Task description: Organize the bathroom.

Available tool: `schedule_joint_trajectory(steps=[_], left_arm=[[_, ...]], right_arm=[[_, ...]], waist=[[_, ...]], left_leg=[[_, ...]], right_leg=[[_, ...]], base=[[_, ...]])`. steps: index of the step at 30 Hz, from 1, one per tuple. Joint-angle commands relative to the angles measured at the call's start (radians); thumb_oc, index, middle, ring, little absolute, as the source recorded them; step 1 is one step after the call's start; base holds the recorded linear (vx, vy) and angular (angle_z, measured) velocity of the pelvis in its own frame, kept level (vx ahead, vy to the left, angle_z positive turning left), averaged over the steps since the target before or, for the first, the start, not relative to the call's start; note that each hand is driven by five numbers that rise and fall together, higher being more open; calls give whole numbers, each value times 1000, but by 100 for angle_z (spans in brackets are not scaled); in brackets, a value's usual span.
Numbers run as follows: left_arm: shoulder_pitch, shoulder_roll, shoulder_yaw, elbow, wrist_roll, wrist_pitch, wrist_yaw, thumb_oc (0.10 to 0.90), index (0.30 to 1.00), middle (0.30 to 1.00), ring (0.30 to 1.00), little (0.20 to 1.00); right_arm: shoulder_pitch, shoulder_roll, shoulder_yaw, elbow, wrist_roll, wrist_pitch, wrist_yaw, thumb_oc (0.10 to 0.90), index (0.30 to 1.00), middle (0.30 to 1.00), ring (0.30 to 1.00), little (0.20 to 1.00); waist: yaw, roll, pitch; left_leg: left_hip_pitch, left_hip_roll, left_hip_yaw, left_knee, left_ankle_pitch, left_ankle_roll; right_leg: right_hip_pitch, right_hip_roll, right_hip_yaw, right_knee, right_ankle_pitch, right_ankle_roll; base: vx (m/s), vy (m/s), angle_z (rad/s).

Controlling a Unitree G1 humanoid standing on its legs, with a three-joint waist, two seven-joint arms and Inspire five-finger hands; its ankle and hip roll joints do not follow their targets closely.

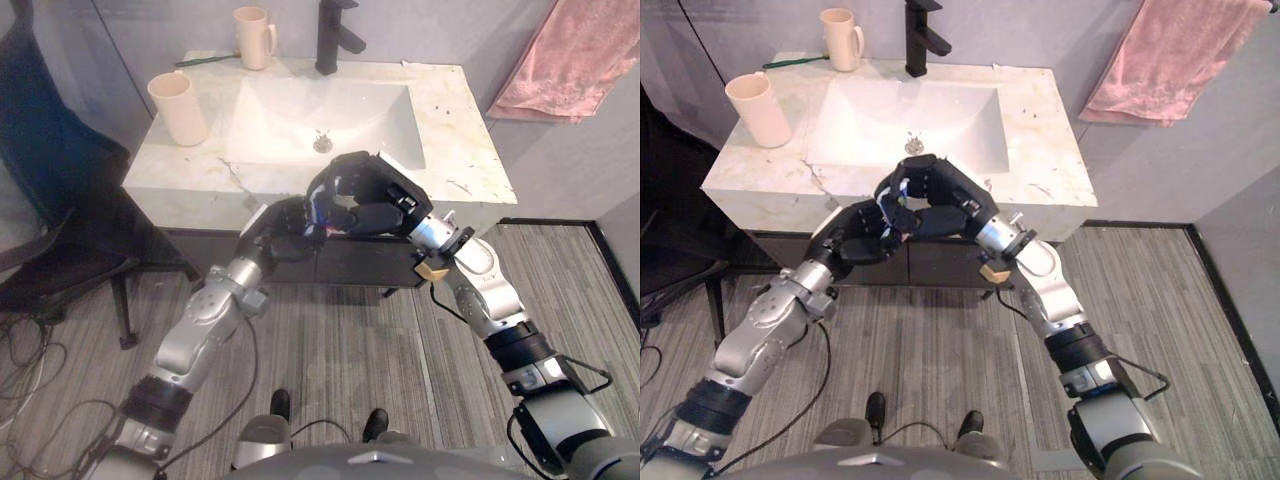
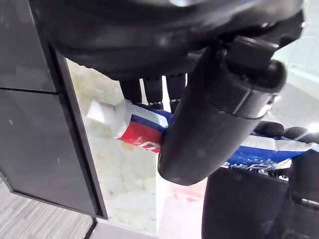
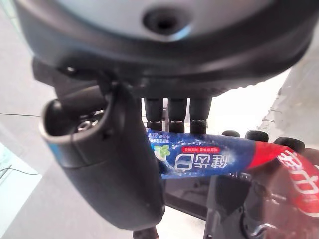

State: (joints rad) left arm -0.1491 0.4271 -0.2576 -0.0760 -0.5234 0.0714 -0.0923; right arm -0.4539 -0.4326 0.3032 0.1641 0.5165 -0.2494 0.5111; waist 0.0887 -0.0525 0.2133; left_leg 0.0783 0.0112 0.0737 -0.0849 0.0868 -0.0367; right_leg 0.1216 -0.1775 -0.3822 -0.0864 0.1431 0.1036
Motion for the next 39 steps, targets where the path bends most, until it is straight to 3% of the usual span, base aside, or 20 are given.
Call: schedule_joint_trajectory(steps=[1, 3, 4, 12, 19, 23, 25, 28, 29, 32, 34, 38, 39], left_arm=[[-192, -32, 11, 25, 1, -120, 18, 519, 479, 479, 479, 479], [-195, -33, 11, 29, -1, -120, 24, 565, 547, 547, 547, 547], [-199, -35, 9, 41, 2, -126, 33, 800, 900, 900, 900, 900], [-174, -29, 42, 50, 56, -103, 131, 800, 900, 900, 900, 900], [-70, 7, 98, 23, 111, -128, 195, 800, 900, 900, 900, 900], [2, 25, 111, -28, 102, -145, 141, 800, 900, 900, 900, 900], [52, 34, 91, -49, 80, -153, 78, 800, 900, 900, 900, 900], [88, 35, 46, -56, 46, -140, 24, 800, 900, 900, 900, 900], [103, 36, 7, -54, 30, -136, 8, 800, 900, 900, 900, 900], [118, 32, -47, -64, -8, -131, -7, 800, 900, 900, 900, 900], [127, 28, -69, -74, -28, -132, -27, 800, 900, 900, 900, 900], [156, 40, -132, -103, -54, -176, -168, 800, 900, 900, 900, 900], [157, 44, -136, -106, -46, -179, -185, 800, 900, 900, 900, 900]], right_arm=[[-91, 7, -2, 8, 48, -114, 14, 400, 300, 300, 300, 300], [-99, 7, -3, 17, 41, -132, 2, 400, 300, 300, 300, 300], [-112, 7, -4, 38, 36, -164, -15, 400, 300, 300, 300, 300], [-187, -48, -57, -24, 17, -221, -141, 400, 300, 300, 300, 300], [-271, -123, -129, -57, -31, -345, -385, 400, 300, 300, 300, 300], [-313, -187, -173, -68, -111, -416, -590, 400, 300, 300, 300, 300], [-336, -248, -207, -62, -146, -455, -699, 400, 300, 300, 300, 300], [-359, -293, -224, -17, -160, -498, -777, 400, 300, 300, 300, 300], [-386, -321, -228, 37, -169, -535, -818, 400, 300, 300, 300, 300], [-419, -362, -222, 90, -149, -556, -844, 400, 300, 300, 300, 300], [-439, -378, -215, 113, -156, -553, -864, 400, 300, 300, 300, 300], [-453, -408, -184, 130, -195, -540, -916, 400, 300, 300, 300, 300], [-454, -408, -184, 128, -199, -537, -918, 400, 300, 300, 300, 300]], waist=[[16, 25, -107], [17, 25, -108], [18, 24, -109], [27, 18, -108], [72, 11, -100], [103, 13, -90], [117, 18, -83], [127, 18, -80], [123, 16, -77], [103, 7, -81], [88, -3, -85], [33, -17, -73], [30, -16, -71]], left_leg=[[54, -65, -14, 74, -191, 35], [54, -65, -15, 73, -190, 34], [54, -66, -16, 74, -190, 34], [52, -66, -24, 75, -194, 33], [39, -71, -45, 101, -205, 44], [31, -73, -71, 108, -205, 59], [23, -77, -98, 115, -203, 69], [19, -83, -123, 121, -206, 74], [25, -91, -144, 123, -215, 76], [41, -110, -193, 126, -235, 73], [51, -133, -226, 134, -259, 72], [86, -204, -330, 164, -306, 88], [89, -207, -337, 166, -307, 89]], right_leg=[[-48, 17, 20, 193, -234, 100], [-46, 19, 21, 190, -234, 100], [-44, 20, 21, 188, -233, 99], [-40, 23, 21, 189, -240, 96], [-46, 8, 8, 237, -265, 91], [-70, -18, -1, 356, -288, 90], [-95, -49, 15, 492, -262, 85], [-100, -59, 32, 552, -248, 75], [-111, -41, 56, 530, -261, 68], [-132, 16, 97, 399, -292, 57], [-155, 35, 137, 293, -260, 61], [-271, 67, 306, 88, -27, 113], [-281, 67, 310, 87, -18, 115]], base=[[0, 0, 0], [0, 0, 0], [0, 0, 0], [-22, 30, 0], [-30, 61, 5], [-20, 73, 36], [6, 71, 54], [38, 14, 65], [107, -24, 30], [193, -50, 37], [262, -77, 45], [371, -153, 67], [320, -161, 98]])
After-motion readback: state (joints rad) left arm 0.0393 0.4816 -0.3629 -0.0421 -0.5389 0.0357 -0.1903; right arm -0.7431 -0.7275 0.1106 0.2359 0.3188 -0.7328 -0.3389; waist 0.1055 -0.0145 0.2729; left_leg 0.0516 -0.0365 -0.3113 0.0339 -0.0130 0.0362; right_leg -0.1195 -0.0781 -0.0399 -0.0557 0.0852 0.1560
